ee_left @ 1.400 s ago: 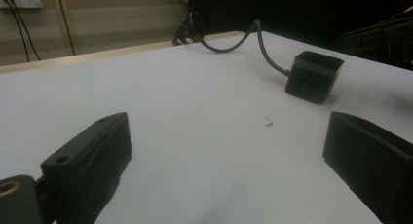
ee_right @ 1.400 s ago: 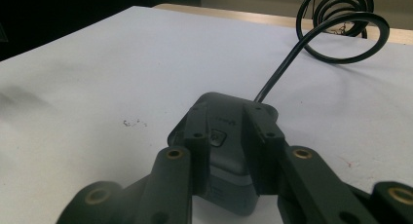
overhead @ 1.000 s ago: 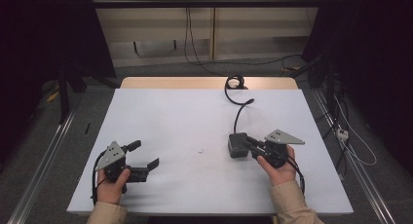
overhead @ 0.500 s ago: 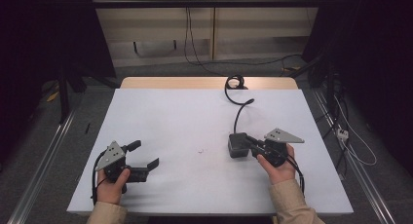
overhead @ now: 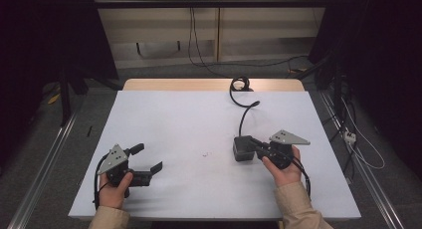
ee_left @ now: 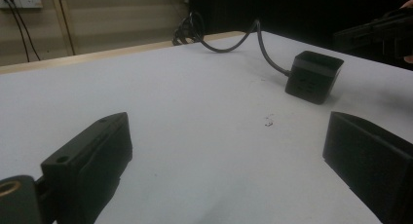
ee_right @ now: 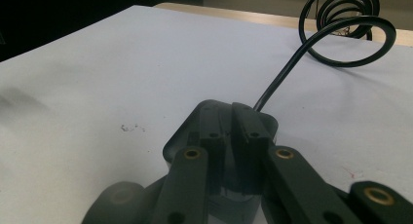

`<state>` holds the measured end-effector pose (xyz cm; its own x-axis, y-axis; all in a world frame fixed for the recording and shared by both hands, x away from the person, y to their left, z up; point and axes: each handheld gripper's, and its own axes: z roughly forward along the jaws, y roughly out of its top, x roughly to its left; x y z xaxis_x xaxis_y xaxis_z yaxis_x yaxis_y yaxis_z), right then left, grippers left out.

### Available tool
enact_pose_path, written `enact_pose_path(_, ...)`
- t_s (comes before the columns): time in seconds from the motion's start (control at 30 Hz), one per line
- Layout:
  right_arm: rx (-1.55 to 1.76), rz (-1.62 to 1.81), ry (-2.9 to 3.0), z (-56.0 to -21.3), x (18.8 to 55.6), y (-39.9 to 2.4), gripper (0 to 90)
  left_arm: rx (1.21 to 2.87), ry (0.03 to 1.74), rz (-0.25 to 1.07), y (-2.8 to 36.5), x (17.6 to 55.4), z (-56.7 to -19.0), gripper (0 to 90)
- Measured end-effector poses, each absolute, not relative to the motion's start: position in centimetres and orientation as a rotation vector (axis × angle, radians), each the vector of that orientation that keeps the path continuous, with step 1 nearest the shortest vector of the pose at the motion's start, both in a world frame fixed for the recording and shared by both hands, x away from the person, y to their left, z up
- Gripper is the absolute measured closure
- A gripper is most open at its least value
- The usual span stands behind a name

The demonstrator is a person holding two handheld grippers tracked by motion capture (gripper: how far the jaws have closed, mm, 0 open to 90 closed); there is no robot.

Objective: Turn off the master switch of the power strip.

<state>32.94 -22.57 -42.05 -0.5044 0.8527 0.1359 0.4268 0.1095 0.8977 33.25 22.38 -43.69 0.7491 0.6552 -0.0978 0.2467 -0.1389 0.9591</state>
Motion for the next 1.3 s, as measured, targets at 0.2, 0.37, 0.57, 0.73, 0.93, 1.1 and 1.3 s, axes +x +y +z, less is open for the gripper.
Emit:
enact_pose_path(0.2,1.245,1.368,1.983,-42.13,33.06,-22.5,85.2,1.718,0.716,0.412,22.36,33.26,-43.71,3.6)
enact_pose_path(0.37,1.242,1.367,1.989,-42.14,33.16,-22.41,85.9,1.718,0.716,0.411,22.35,33.26,-43.71,3.6)
enact_pose_path(0.57,1.24,1.369,1.994,-42.15,33.24,-22.28,86.7,1.719,0.717,0.41,22.35,33.27,-43.72,3.6)
enact_pose_path(0.73,1.237,1.367,2.005,-42.25,33.3,-22.11,88.9,1.721,0.716,0.407,22.35,33.27,-43.74,3.6)
enact_pose_path(0.93,1.226,1.365,2.008,-42.32,33.4,-22.03,90.0,1.716,0.72,0.408,22.33,33.25,-43.74,3.6)
enact_pose_path(1.1,1.229,1.366,2.013,-42.37,33.41,-21.98,90.0,1.721,0.717,0.408,22.35,33.28,-43.75,3.6)
enact_pose_path(1.3,1.227,1.367,2.02,-42.46,33.48,-21.92,90.0,1.716,0.719,0.409,22.35,33.27,-43.74,3.6)
